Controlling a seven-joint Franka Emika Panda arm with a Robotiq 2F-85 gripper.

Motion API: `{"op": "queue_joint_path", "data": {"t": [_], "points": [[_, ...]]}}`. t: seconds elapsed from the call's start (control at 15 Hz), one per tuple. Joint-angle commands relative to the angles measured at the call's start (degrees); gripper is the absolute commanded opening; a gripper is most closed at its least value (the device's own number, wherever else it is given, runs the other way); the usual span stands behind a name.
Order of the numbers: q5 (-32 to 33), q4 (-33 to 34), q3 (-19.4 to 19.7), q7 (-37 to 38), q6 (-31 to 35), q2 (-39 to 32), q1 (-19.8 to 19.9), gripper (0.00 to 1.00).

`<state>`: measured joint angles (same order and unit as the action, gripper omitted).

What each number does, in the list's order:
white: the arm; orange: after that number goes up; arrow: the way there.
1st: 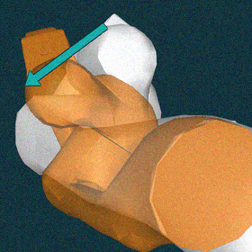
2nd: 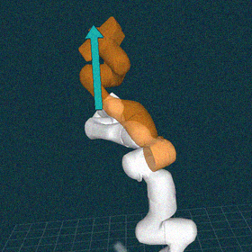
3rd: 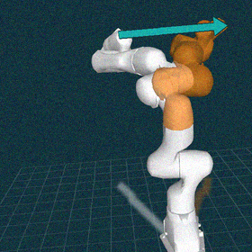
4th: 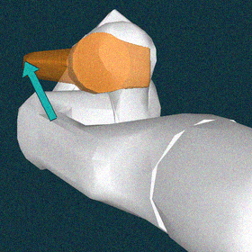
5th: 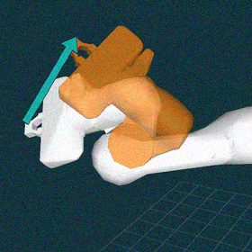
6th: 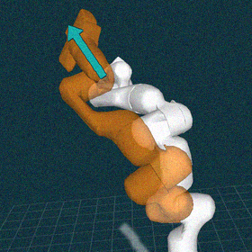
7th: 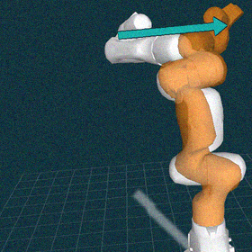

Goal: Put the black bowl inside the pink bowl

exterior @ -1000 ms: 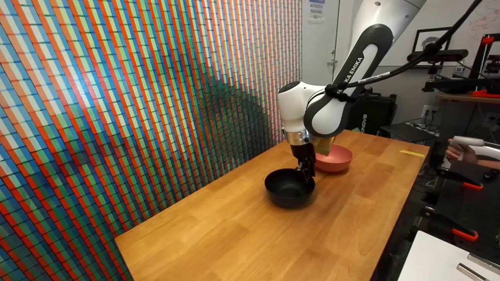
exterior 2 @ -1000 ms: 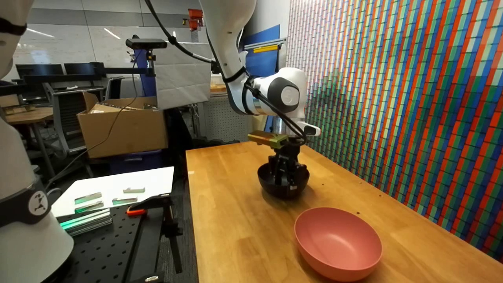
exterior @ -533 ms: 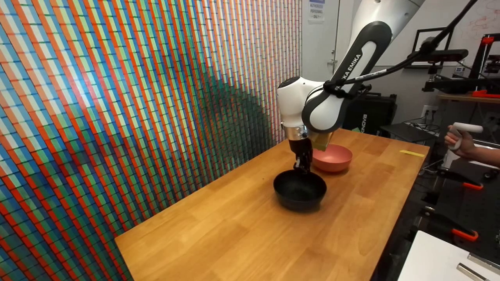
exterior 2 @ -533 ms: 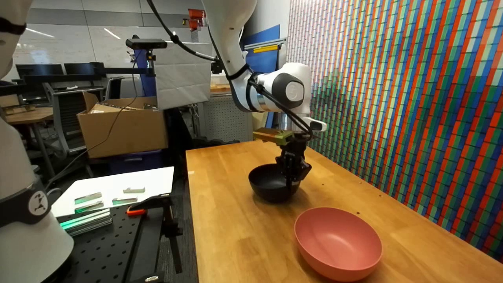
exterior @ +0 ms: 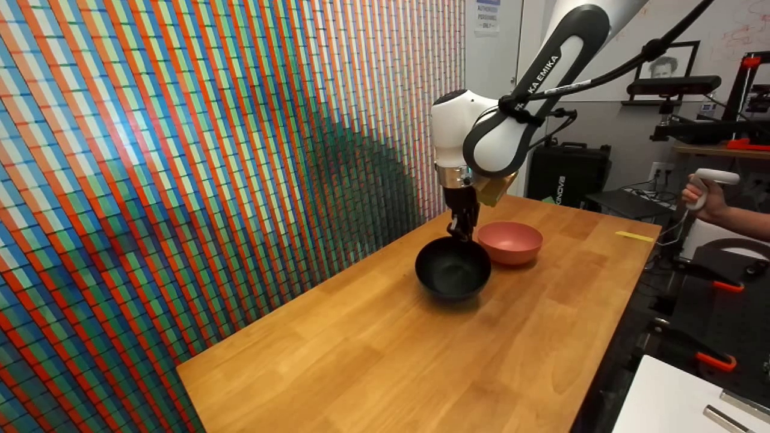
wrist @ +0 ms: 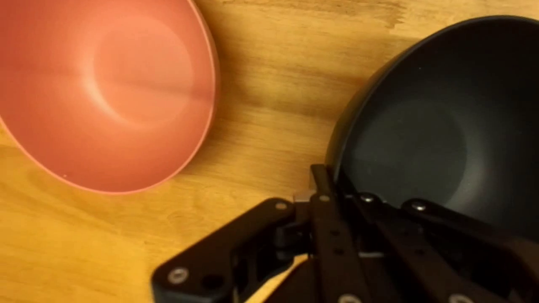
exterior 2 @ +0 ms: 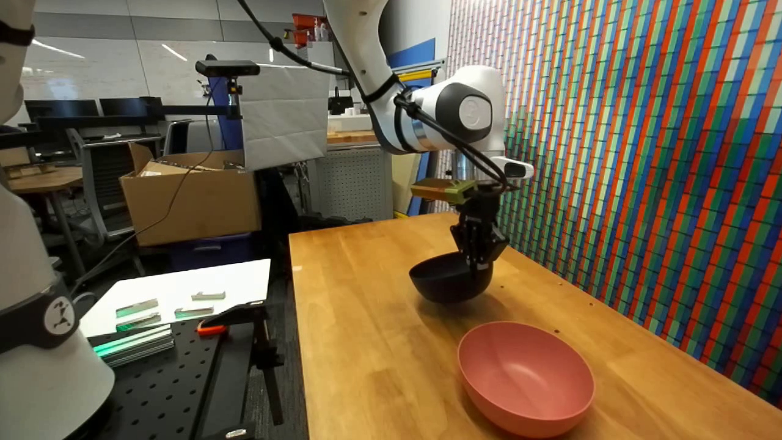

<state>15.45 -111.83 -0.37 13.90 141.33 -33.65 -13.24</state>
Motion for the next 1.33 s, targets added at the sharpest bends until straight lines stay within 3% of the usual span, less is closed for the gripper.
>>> {"op": "queue_joint_path", "data": {"t": [0.0,1.27], "points": [[-1.85,-0.08,0.35,-1.31,-0.36,2.67,1.37,0.04],[-2.58,-7.07,5.32,-3.08,-9.38,13.38,11.46,0.05]]}}
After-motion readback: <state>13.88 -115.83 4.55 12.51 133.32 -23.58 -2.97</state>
